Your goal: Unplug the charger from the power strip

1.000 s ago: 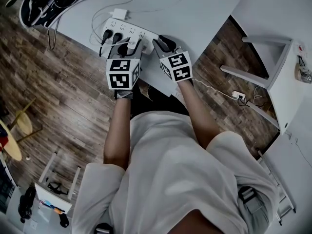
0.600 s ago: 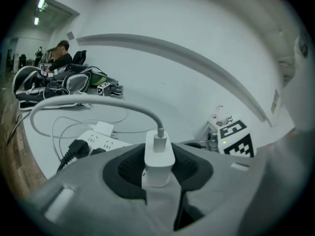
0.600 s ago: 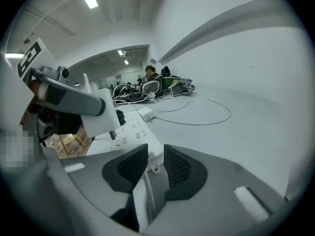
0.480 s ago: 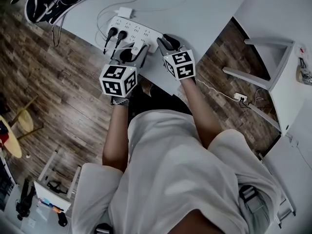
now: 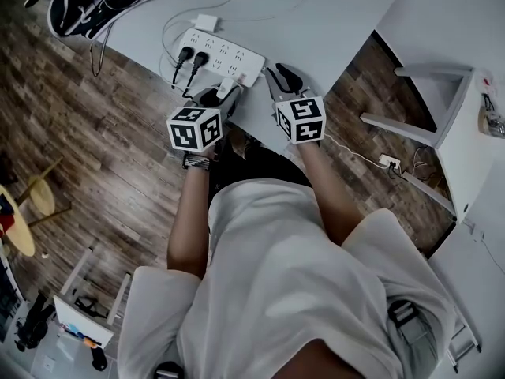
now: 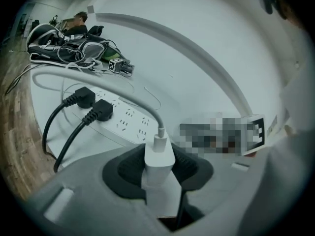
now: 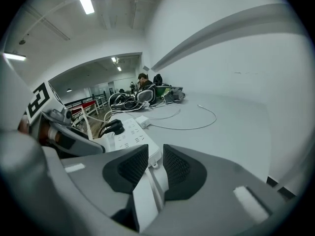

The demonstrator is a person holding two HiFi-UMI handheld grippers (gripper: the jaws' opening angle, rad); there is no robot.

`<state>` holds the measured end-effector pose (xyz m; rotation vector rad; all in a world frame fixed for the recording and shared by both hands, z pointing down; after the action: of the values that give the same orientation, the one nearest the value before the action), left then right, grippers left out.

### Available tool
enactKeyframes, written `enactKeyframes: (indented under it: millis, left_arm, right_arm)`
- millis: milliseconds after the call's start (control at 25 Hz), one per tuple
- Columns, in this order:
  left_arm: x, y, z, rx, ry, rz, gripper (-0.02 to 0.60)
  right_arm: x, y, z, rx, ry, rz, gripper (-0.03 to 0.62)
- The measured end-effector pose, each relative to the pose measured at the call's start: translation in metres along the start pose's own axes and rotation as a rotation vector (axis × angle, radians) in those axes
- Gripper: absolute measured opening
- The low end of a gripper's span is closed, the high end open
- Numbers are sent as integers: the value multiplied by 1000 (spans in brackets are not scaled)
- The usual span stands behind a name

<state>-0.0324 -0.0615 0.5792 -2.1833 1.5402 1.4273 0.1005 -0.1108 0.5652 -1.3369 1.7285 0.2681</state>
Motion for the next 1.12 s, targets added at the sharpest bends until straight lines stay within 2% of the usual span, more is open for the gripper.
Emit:
enactKeyframes:
  millis: [320,440,560,760,880,1120]
  left_arm:
    - [-2,-4,-11,15,77,-2,146]
    - [-3,1,-10,25,131,-3,204]
    - [-4,7,-8,21,184,-20,229]
    - [-4,17,-7,-15,310,-117,273]
    - [-2,20,-5,-48,359,-167,285]
    - [-5,24,2,-111,437,-185,315]
  right_arm:
    - [0,11,11,21,11,-21,94]
    - [1,15,14,32,26,-34,94]
    - [2,18,15,38,41,-46,94]
    - [4,24,11,51,72,-71,97]
    - [10,31,12,50,55,-86,95]
    - [21,41,9,40,53,-115,95]
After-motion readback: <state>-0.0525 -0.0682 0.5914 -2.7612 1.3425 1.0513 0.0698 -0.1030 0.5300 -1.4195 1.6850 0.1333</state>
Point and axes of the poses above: the fingertips, and each gripper's own axes: z backward along the fingers, y to its left, x out of its top, the point moved 4 cm from there along z, backward along the fingers, and after that the axes turned 15 degrees about -z, right-handed, at the moved point
